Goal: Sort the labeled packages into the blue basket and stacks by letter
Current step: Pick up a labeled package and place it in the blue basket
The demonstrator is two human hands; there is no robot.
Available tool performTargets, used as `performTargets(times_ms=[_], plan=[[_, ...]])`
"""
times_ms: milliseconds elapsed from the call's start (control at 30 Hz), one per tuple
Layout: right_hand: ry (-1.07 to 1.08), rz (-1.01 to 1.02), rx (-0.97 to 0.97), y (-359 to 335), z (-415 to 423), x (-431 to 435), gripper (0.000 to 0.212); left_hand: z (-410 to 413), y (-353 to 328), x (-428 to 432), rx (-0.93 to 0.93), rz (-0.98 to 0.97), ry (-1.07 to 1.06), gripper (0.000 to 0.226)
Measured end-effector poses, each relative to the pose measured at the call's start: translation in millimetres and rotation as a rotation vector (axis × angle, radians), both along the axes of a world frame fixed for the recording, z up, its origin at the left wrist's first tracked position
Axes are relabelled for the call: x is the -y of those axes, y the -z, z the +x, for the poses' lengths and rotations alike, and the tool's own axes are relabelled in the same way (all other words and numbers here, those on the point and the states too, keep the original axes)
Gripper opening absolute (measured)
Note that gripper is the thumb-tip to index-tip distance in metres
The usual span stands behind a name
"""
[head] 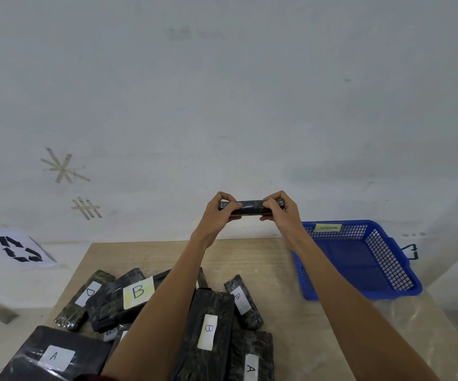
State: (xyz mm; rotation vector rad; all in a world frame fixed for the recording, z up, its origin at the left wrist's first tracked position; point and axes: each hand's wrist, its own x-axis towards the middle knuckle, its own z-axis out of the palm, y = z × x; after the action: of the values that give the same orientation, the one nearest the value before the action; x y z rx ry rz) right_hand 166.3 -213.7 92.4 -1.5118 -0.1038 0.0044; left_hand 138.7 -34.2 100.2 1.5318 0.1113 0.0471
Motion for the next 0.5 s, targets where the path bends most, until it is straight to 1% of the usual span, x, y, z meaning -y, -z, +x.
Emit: performTargets(times_ms=[200,367,500], plan=[[-0.032,-0.041,-0.032,-4.1,1.4,0.0,0.002,0.3,4.9,-3.8,-0.012,-0.059,0.021,0.010],[-0.036,-0.048,0.016,-7.2,3.8,0.2,0.003,2.4,2.1,-5.4,-0.011,-0.076,0.030,0.011],[-0.027,-0.065,-0.007,-9.6,6.3,-0.3,0.002,3.0,3.6,-5.6,0.002,-0.085,0.022,0.011]])
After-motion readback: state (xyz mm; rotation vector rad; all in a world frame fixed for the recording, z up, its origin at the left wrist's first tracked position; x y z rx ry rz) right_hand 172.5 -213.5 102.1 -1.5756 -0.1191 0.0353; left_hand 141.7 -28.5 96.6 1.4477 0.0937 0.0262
